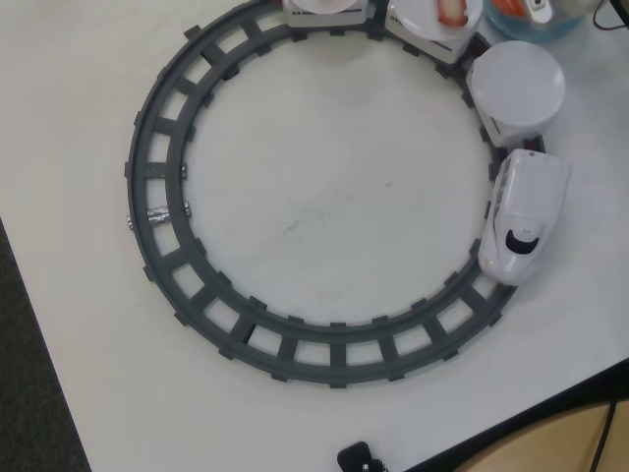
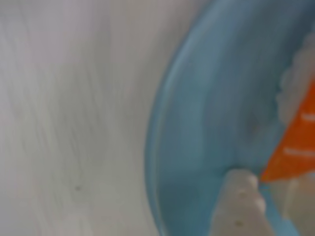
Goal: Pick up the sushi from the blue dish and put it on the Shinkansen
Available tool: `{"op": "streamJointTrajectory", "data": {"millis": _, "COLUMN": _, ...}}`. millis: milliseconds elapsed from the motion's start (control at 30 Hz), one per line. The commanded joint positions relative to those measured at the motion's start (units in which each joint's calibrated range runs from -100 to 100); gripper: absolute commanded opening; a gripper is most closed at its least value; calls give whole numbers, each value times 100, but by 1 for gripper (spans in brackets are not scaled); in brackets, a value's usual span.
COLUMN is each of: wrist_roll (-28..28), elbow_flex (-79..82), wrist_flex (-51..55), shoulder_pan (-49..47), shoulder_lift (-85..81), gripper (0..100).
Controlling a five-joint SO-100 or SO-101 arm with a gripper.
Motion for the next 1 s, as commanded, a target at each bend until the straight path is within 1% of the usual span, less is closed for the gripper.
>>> {"op": "streamJointTrajectory", "data": {"millis": 0, "wrist_roll": -31, "elbow_flex": -115, "wrist_flex": 84, "shoulder_pan": 142, "shoulder_lift": -127, "gripper": 7}}
{"op": "streamJointTrajectory", "data": {"millis": 200, "wrist_roll": -109, "elbow_flex": -115, "wrist_flex": 273, "shoulder_pan": 177, "shoulder_lift": -135, "gripper": 31}}
{"op": "streamJointTrajectory", "data": {"millis": 300, "wrist_roll": -377, "elbow_flex": -115, "wrist_flex": 341, "shoulder_pan": 221, "shoulder_lift": -135, "gripper": 35}}
{"op": "streamJointTrajectory", "data": {"millis": 433, "wrist_roll": -639, "elbow_flex": -133, "wrist_flex": 538, "shoulder_pan": 142, "shoulder_lift": -219, "gripper": 36}}
{"op": "streamJointTrajectory", "data": {"millis": 633, "wrist_roll": -681, "elbow_flex": -133, "wrist_flex": 906, "shoulder_pan": -325, "shoulder_lift": -686, "gripper": 36}}
{"op": "streamJointTrajectory", "data": {"millis": 767, "wrist_roll": -870, "elbow_flex": -133, "wrist_flex": 803, "shoulder_pan": -553, "shoulder_lift": -812, "gripper": 36}}
{"op": "streamJointTrajectory", "data": {"millis": 967, "wrist_roll": -996, "elbow_flex": -106, "wrist_flex": 418, "shoulder_pan": -879, "shoulder_lift": -795, "gripper": 36}}
